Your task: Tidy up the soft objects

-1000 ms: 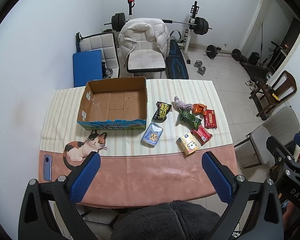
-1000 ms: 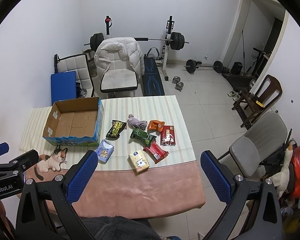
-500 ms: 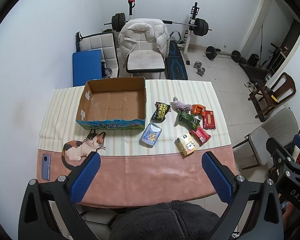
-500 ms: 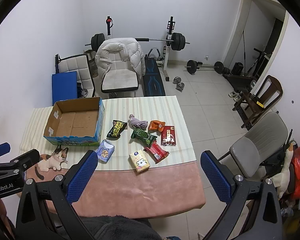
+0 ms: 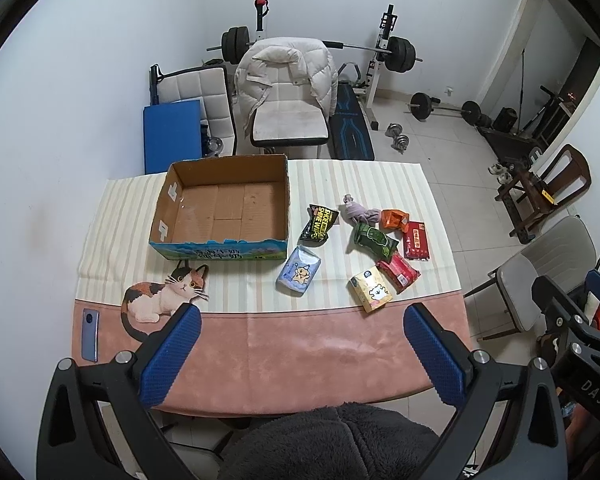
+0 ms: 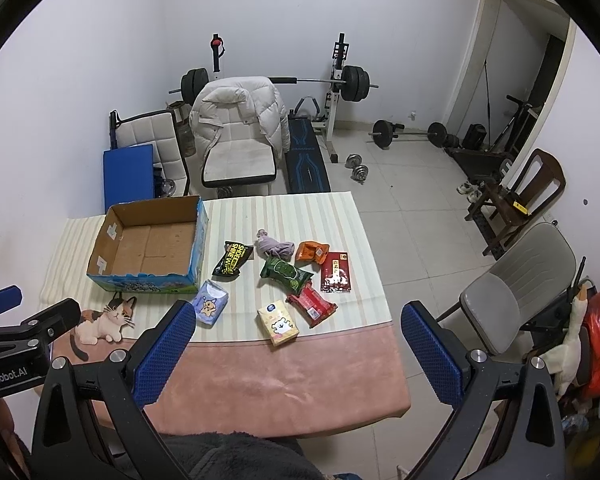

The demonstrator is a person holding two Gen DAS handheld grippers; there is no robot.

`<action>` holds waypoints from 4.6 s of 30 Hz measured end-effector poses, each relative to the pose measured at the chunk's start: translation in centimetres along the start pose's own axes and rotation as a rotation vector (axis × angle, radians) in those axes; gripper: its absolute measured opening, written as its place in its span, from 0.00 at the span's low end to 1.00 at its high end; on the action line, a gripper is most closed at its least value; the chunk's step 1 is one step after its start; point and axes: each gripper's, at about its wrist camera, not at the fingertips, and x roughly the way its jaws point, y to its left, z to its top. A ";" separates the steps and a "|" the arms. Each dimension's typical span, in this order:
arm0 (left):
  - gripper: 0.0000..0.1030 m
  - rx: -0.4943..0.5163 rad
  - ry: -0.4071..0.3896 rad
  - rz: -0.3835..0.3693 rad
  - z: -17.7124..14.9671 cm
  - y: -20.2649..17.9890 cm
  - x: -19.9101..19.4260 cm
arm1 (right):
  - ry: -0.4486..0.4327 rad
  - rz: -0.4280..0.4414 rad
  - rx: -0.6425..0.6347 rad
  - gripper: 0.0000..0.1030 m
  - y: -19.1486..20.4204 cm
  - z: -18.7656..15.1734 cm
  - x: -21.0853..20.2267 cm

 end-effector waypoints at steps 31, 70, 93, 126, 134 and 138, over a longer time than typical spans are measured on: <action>0.92 0.213 0.573 0.114 0.2 -1.0 44.7 | 0.637 0.239 -0.047 0.98 1.9 -9.7 47.4; 0.41 -0.063 0.578 0.018 -7.4 3.6 39.4 | 0.779 0.311 0.022 0.65 0.5 -14.8 50.7; 0.41 -0.150 0.371 -0.014 13.0 20.9 34.6 | 0.512 0.464 -0.032 0.65 23.3 8.7 42.6; 0.87 -0.171 0.610 -0.128 16.4 28.9 49.3 | 0.617 0.273 -0.037 0.87 37.8 8.5 59.2; 0.98 -0.171 0.469 -0.070 14.6 30.6 42.2 | 0.622 0.250 -0.090 1.00 37.3 7.7 56.6; 0.98 -0.160 0.411 -0.046 13.5 31.1 39.2 | 0.608 0.254 -0.089 1.00 36.6 7.1 54.4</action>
